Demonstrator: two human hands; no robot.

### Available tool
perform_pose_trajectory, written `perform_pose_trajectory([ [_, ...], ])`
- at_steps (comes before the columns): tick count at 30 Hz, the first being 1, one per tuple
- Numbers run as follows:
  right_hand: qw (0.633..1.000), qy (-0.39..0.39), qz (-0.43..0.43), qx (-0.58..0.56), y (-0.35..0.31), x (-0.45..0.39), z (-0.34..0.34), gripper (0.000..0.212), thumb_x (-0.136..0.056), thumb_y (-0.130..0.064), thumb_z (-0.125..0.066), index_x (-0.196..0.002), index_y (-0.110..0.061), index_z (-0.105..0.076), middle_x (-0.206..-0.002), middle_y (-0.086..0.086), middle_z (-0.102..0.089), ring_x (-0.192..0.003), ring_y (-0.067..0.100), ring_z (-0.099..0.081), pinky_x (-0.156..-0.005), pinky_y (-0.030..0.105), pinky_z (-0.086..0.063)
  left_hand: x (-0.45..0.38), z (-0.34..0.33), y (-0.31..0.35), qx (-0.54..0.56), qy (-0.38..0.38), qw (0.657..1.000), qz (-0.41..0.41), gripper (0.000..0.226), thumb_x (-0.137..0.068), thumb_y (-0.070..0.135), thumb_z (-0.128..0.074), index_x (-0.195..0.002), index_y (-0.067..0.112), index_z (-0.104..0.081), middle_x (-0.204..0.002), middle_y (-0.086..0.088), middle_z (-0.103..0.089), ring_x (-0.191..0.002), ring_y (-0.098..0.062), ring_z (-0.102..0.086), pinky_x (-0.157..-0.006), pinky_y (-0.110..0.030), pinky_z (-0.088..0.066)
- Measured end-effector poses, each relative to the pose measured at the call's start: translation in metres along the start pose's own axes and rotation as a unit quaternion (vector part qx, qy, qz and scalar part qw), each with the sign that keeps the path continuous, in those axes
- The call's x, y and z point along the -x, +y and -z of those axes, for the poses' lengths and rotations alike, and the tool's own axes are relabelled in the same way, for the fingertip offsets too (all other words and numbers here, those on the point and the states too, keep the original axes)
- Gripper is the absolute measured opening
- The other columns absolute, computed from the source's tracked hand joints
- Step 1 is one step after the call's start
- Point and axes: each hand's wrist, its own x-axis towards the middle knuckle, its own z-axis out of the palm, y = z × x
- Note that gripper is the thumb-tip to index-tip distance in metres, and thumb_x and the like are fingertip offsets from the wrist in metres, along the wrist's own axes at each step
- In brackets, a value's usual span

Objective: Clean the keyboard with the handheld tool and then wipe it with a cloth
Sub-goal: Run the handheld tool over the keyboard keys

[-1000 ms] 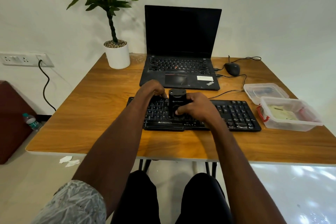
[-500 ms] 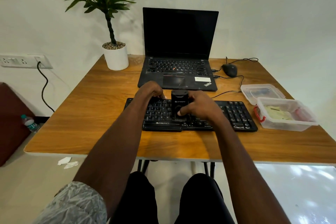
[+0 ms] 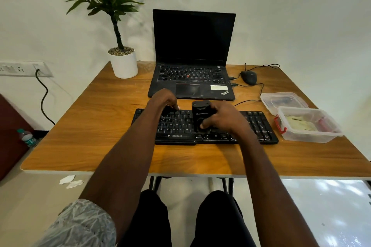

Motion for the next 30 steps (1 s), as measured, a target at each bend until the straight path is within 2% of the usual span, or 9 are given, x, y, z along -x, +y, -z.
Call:
perform_pose_trajectory([
  [3,0.999,0.009,-0.044,-0.023,0.012,0.006,0.024,0.043,-0.075,-0.005,-0.075,-0.114,-0.014,-0.058,-0.106,0.004,-0.063,-0.093,0.018,-0.061,-0.067,0.026,-0.049,0.001,-0.001,0.0,0.004,0.014,1.0,-0.004,0.048,-0.091,0.026,-0.066,-0.129,0.0,-0.056,-0.134,-0.016,-0.054,-0.121,-0.032,-0.053,-0.103,-0.042,-0.043],
  [7,0.993,0.073,-0.063,0.07,0.025,0.013,0.047,0.047,-0.072,-0.011,-0.079,-0.115,-0.015,-0.062,-0.105,0.005,-0.066,-0.093,0.022,-0.063,-0.078,0.04,-0.054,-0.001,-0.005,0.003,-0.003,0.052,0.998,-0.025,0.041,-0.088,0.024,-0.069,-0.121,0.0,-0.062,-0.125,-0.013,-0.06,-0.111,-0.028,-0.059,-0.097,-0.038,-0.046],
  [9,0.997,0.049,-0.042,0.049,0.015,0.013,0.034,0.044,-0.074,-0.011,-0.077,-0.115,-0.016,-0.061,-0.104,0.002,-0.065,-0.093,0.02,-0.063,-0.078,0.035,-0.053,0.0,-0.01,0.008,-0.001,0.072,0.996,-0.047,0.035,-0.086,0.025,-0.072,-0.11,0.0,-0.066,-0.114,-0.012,-0.064,-0.099,-0.026,-0.061,-0.087,-0.036,-0.047],
  [14,0.999,0.009,-0.003,-0.042,0.0,0.006,0.002,0.032,-0.073,-0.008,-0.078,-0.091,-0.026,-0.059,-0.093,-0.005,-0.066,-0.087,0.014,-0.064,-0.064,0.024,-0.047,0.001,-0.028,0.027,0.023,0.105,0.99,-0.095,0.032,-0.088,0.023,-0.067,-0.109,-0.001,-0.064,-0.118,-0.016,-0.064,-0.107,-0.03,-0.062,-0.088,-0.039,-0.05],
  [19,0.993,0.077,-0.07,0.057,0.021,0.01,0.037,0.052,-0.074,-0.012,-0.078,-0.122,-0.017,-0.059,-0.111,0.003,-0.063,-0.102,0.022,-0.06,-0.084,0.04,-0.052,-0.001,-0.028,0.027,0.064,0.055,0.993,-0.081,0.054,-0.081,0.032,-0.076,-0.12,-0.001,-0.058,-0.125,-0.015,-0.058,-0.115,-0.032,-0.055,-0.087,-0.039,-0.043],
  [22,0.984,0.108,-0.073,0.118,0.016,0.011,0.035,0.047,-0.076,-0.018,-0.078,-0.119,-0.018,-0.061,-0.109,0.004,-0.065,-0.094,0.018,-0.06,-0.082,0.038,-0.052,0.0,-0.025,0.031,0.057,0.033,0.995,-0.077,0.05,-0.083,0.032,-0.074,-0.117,-0.001,-0.06,-0.108,-0.013,-0.055,-0.107,-0.031,-0.056,-0.083,-0.038,-0.042],
  [24,0.989,0.089,-0.041,0.113,0.001,0.005,0.018,0.037,-0.076,-0.018,-0.077,-0.11,-0.019,-0.063,-0.1,0.0,-0.066,-0.085,0.014,-0.061,-0.077,0.034,-0.054,0.0,-0.023,0.033,0.029,0.034,0.996,-0.077,0.039,-0.087,0.03,-0.07,-0.108,-0.001,-0.062,-0.101,-0.011,-0.052,-0.102,-0.029,-0.059,-0.083,-0.036,-0.044],
  [27,0.998,0.029,0.005,0.047,-0.015,-0.002,-0.009,0.032,-0.073,-0.014,-0.079,-0.1,-0.018,-0.064,-0.094,-0.001,-0.068,-0.084,0.015,-0.065,-0.078,0.036,-0.056,-0.001,-0.02,0.04,-0.029,0.053,0.996,-0.068,0.029,-0.095,0.022,-0.056,-0.074,0.004,-0.055,-0.085,-0.01,-0.054,-0.066,-0.017,-0.051,-0.069,-0.029,-0.042],
  [30,0.999,0.025,-0.023,0.005,-0.009,-0.002,-0.001,0.034,-0.073,-0.011,-0.078,-0.103,-0.018,-0.062,-0.1,0.002,-0.067,-0.09,0.018,-0.063,-0.082,0.037,-0.054,0.0,-0.018,0.042,-0.06,0.019,0.996,-0.063,0.027,-0.096,0.025,-0.057,-0.106,0.001,-0.063,-0.117,-0.014,-0.059,-0.099,-0.025,-0.06,-0.088,-0.035,-0.045],
])
